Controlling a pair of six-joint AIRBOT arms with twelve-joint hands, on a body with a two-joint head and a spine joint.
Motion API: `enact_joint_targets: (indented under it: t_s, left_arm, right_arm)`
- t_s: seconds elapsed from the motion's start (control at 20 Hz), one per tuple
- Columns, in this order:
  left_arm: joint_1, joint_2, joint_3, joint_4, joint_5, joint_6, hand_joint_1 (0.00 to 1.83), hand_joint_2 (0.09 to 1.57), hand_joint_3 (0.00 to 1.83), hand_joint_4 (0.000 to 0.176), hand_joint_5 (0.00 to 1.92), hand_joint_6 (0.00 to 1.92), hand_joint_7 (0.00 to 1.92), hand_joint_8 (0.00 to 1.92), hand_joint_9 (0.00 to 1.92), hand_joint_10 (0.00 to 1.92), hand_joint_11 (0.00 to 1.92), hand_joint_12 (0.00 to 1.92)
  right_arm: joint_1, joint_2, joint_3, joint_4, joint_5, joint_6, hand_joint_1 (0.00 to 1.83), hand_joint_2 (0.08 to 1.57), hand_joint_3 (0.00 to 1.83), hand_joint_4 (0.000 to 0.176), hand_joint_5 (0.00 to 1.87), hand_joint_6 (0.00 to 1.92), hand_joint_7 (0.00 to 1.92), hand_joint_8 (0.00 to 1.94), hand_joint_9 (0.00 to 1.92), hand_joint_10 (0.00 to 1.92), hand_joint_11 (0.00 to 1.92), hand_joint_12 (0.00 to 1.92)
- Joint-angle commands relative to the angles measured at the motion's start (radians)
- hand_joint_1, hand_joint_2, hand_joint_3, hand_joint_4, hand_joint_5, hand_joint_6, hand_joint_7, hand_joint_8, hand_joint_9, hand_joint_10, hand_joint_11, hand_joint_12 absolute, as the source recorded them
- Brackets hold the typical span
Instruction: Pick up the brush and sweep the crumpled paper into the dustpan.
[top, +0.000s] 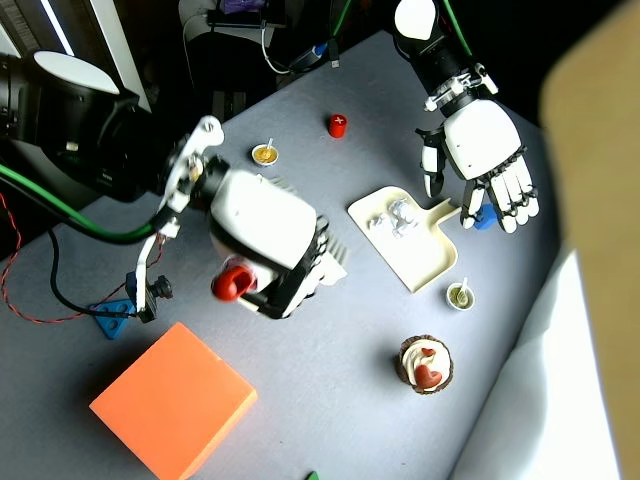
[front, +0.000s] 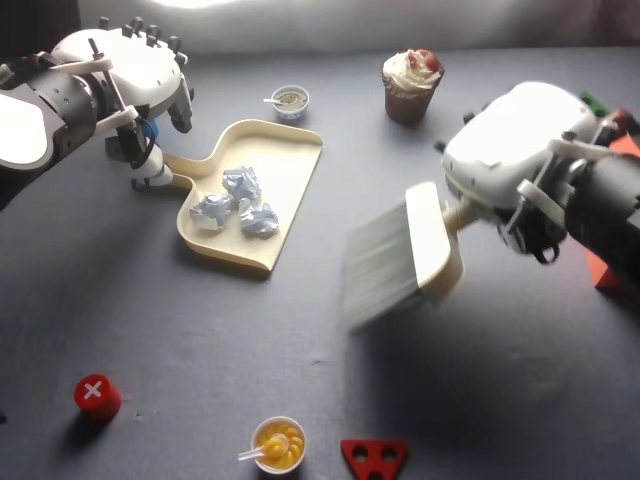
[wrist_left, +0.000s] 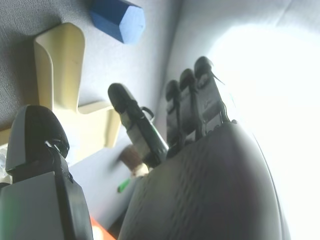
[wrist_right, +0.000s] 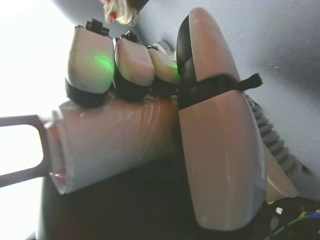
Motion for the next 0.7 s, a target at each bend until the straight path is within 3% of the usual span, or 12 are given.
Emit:
enact_joint_targets:
  t_s: [0.0,0.05,0.1,0.15,0.2,0.25,0.3,0.35,0.4,0.45,0.6,0.65]
  left_arm:
    - [-0.013,0.012,0.005,0.031,0.081,0.003,1.03,1.02,0.0,0.045,0.85,0.01,0.21,0.01,0.14,0.01,0.12,0.02]
    - [-0.012,0.013,0.004,0.032,0.081,0.003,1.0,1.03,0.0,0.056,0.85,0.01,0.2,0.0,0.14,0.01,0.13,0.02]
    - [-0.012,0.013,0.003,0.032,0.081,0.003,1.0,1.03,0.0,0.056,0.85,0.01,0.2,0.0,0.14,0.01,0.13,0.02]
    - [-0.012,0.013,0.003,0.032,0.081,0.003,1.0,1.03,0.0,0.055,0.84,0.0,0.2,0.0,0.14,0.01,0.13,0.02]
    - [-0.012,0.013,0.003,0.032,0.081,0.003,1.01,1.03,0.0,0.041,0.84,0.0,0.2,0.0,0.14,0.0,0.12,0.02]
    - [-0.012,0.013,0.003,0.032,0.081,0.003,1.01,1.02,0.0,0.048,0.86,0.01,0.22,0.01,0.15,0.01,0.13,0.02]
    - [-0.013,0.013,0.002,0.031,0.081,0.003,1.01,1.02,0.0,0.052,0.86,0.01,0.24,0.01,0.17,0.01,0.14,0.02]
    - [-0.013,0.013,0.001,0.031,0.081,0.003,1.01,1.02,0.0,0.052,0.86,0.01,0.24,0.01,0.17,0.01,0.14,0.02]
    - [-0.013,0.013,0.0,0.031,0.082,-0.002,1.0,1.03,0.0,0.054,0.86,0.0,0.22,0.0,0.16,0.01,0.14,0.02]
    - [-0.013,0.013,0.0,0.031,0.082,-0.005,1.0,1.03,0.0,0.054,0.86,0.0,0.22,0.0,0.16,0.01,0.14,0.02]
    - [-0.016,0.013,-0.003,0.029,0.083,-0.013,0.99,1.03,0.0,0.069,0.85,0.0,0.19,0.0,0.14,0.0,0.12,0.01]
    - [-0.018,0.013,-0.004,0.029,0.084,-0.013,0.99,1.03,0.0,0.069,0.85,0.0,0.19,0.0,0.14,0.0,0.12,0.01]
  right_arm:
    - [0.005,0.012,0.0,-0.072,-0.015,-0.004,1.57,1.19,0.0,0.144,0.93,1.92,1.08,1.94,1.27,1.92,1.42,1.92]
    - [-0.004,0.017,-0.002,-0.064,-0.003,-0.004,1.47,1.14,0.0,0.129,0.82,1.92,0.96,1.94,1.16,1.92,1.29,1.92]
    - [-0.008,0.019,-0.001,-0.064,-0.002,-0.004,1.47,1.14,0.0,0.129,0.82,1.92,0.96,1.94,1.16,1.92,1.29,1.92]
    - [-0.013,0.02,-0.001,-0.064,0.002,-0.007,1.44,1.12,0.0,0.046,0.79,1.92,0.89,1.94,1.1,1.92,1.24,1.92]
    - [-0.019,0.023,-0.002,-0.062,0.014,-0.023,1.38,1.11,0.0,0.0,0.74,1.75,0.83,1.94,1.03,1.92,1.17,1.92]
    - [-0.022,0.024,-0.003,-0.056,0.022,-0.04,1.19,1.14,0.0,0.0,0.87,1.27,0.73,1.94,0.82,1.92,0.85,1.92]
    - [-0.022,0.024,-0.004,-0.032,0.042,-0.065,1.03,1.06,0.0,0.0,0.64,1.35,0.5,1.87,0.5,1.92,0.49,1.92]
    - [-0.022,0.024,-0.005,-0.015,0.054,-0.076,1.03,1.06,0.0,0.0,0.64,1.35,0.5,1.87,0.5,1.92,0.49,1.92]
    - [-0.022,0.024,-0.005,0.013,0.077,-0.089,0.8,1.05,0.0,0.0,0.46,0.84,0.47,1.08,0.44,1.23,0.31,1.54]
    - [-0.022,0.027,-0.005,0.03,0.098,-0.098,0.8,1.05,0.0,0.0,0.46,0.84,0.47,1.08,0.44,1.23,0.31,1.54]
    - [-0.018,0.054,-0.007,0.033,0.145,-0.102,0.58,1.02,0.0,0.0,0.55,0.02,0.67,0.04,0.67,0.09,0.3,0.91]
    - [-0.017,0.057,-0.007,0.034,0.147,-0.108,0.58,1.02,0.0,0.0,0.55,0.02,0.67,0.04,0.67,0.09,0.3,0.91]
